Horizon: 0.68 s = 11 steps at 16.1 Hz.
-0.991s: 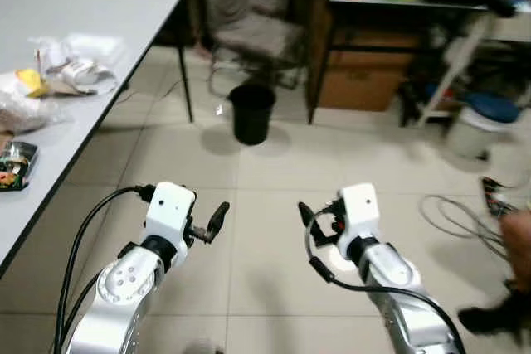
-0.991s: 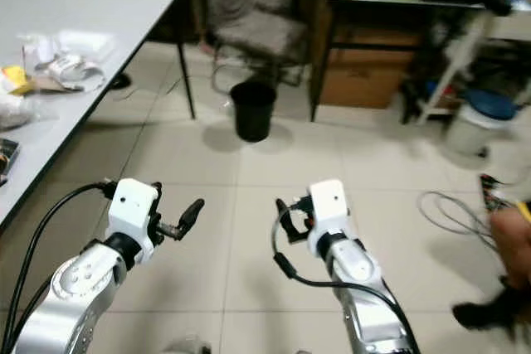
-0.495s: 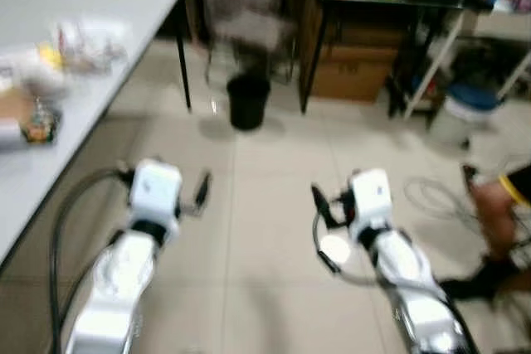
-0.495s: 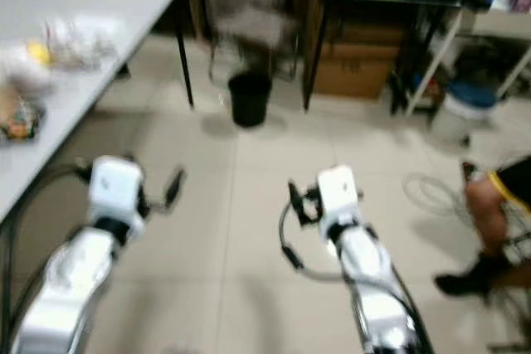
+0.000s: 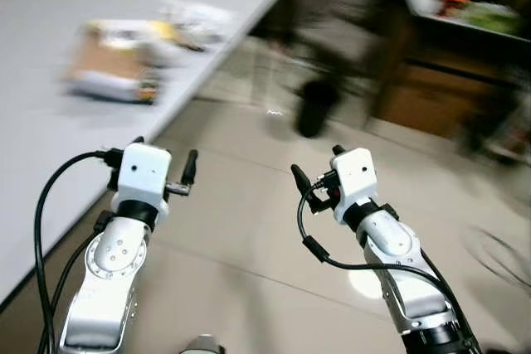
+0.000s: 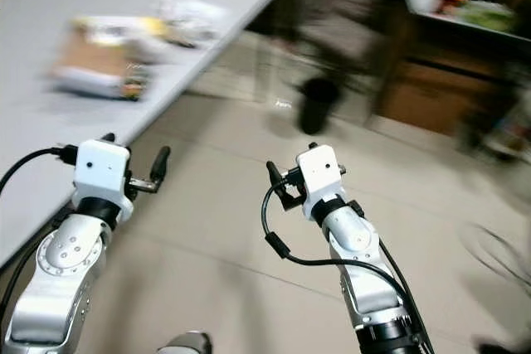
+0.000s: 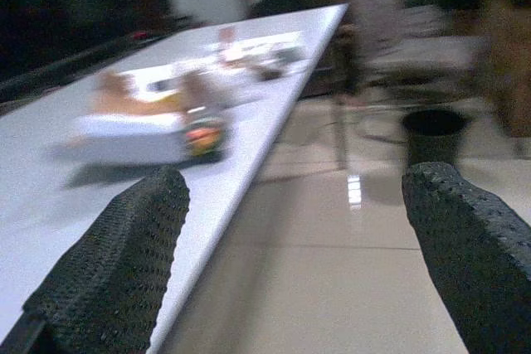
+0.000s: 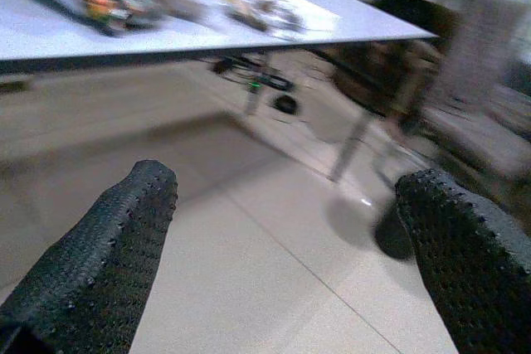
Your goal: Picking trash to rubbish bin
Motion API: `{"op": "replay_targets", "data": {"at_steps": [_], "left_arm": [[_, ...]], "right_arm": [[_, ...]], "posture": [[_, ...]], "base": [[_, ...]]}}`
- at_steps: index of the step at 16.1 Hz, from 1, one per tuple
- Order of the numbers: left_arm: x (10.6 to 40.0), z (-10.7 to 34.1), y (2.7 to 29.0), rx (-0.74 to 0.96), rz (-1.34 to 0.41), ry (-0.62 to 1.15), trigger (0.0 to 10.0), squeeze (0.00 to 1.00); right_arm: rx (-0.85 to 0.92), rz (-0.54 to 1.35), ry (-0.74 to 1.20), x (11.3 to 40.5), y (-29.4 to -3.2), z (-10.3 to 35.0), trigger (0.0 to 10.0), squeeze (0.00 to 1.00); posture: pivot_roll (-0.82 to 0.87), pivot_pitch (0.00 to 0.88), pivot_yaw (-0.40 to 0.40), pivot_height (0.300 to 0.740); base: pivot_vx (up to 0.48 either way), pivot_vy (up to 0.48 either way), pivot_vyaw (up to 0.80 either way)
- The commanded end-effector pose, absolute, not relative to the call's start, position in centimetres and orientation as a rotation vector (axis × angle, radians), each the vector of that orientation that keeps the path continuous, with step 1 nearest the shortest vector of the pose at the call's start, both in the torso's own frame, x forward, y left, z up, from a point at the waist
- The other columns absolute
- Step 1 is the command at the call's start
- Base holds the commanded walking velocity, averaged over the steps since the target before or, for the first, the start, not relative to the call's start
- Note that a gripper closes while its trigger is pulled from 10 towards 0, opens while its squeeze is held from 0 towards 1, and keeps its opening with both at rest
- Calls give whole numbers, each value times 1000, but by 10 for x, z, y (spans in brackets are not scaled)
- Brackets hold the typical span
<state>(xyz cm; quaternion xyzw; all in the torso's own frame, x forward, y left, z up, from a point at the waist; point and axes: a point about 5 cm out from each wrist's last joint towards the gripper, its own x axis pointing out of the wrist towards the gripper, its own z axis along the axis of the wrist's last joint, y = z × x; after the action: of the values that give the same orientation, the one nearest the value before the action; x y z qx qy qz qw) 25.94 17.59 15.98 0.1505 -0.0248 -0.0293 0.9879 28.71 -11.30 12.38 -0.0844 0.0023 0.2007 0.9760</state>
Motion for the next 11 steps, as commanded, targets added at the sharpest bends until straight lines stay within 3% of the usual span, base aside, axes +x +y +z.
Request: {"op": "replay_targets", "data": {"at_steps": [1, 8, 11], "left_arm": [[261, 168, 171, 291, -61, -78, 10000, 0], [264, 171, 173, 292, -61, -77, 10000, 0], [264, 170, 173, 292, -69, -70, 10000, 0]], "right_arm": [[-182, 393, -12, 290, -119, 129, 10000, 0], [-182, 368, -22, 294, -125, 130, 10000, 0], [-167, 357, -16, 293, -128, 128, 10000, 0]], "posture": [[27, 43, -91, 740], [23, 28, -87, 740], [21, 18, -83, 740]], "base": [[0, 0, 800], [328, 0, 768], [345, 0, 0]]}}
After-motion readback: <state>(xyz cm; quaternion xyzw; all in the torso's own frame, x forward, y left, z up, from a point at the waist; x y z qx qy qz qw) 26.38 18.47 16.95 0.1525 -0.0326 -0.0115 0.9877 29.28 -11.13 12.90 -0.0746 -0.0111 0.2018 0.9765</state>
